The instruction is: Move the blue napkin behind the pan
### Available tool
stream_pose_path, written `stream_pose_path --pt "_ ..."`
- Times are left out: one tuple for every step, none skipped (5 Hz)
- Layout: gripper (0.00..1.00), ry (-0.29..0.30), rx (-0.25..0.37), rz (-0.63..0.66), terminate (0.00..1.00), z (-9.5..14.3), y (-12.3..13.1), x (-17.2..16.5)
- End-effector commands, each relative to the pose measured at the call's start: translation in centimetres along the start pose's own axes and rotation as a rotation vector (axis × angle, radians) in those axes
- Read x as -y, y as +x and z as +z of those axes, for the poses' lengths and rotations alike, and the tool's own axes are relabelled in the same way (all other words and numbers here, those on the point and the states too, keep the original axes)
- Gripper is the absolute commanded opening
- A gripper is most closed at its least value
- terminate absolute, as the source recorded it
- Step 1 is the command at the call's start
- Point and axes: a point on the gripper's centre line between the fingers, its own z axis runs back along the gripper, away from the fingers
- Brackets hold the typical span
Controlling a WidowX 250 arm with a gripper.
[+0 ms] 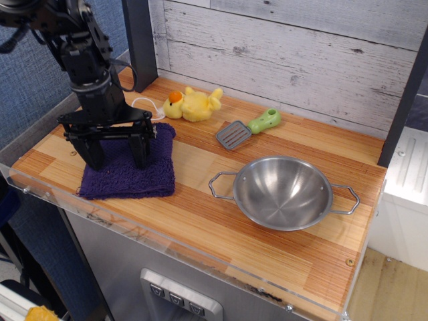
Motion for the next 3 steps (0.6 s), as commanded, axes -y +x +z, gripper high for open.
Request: stream_pose_path --pt "1.0 0.012 0.05 -0.004 0.0 -0.5 1.4 1.0" --pt "1.0 0.014 0.06 -0.015 0.0 -0.9 1.4 2.1" --pt "1.0 0.009 0.038 -0.055 0.0 -1.6 1.0 3.7"
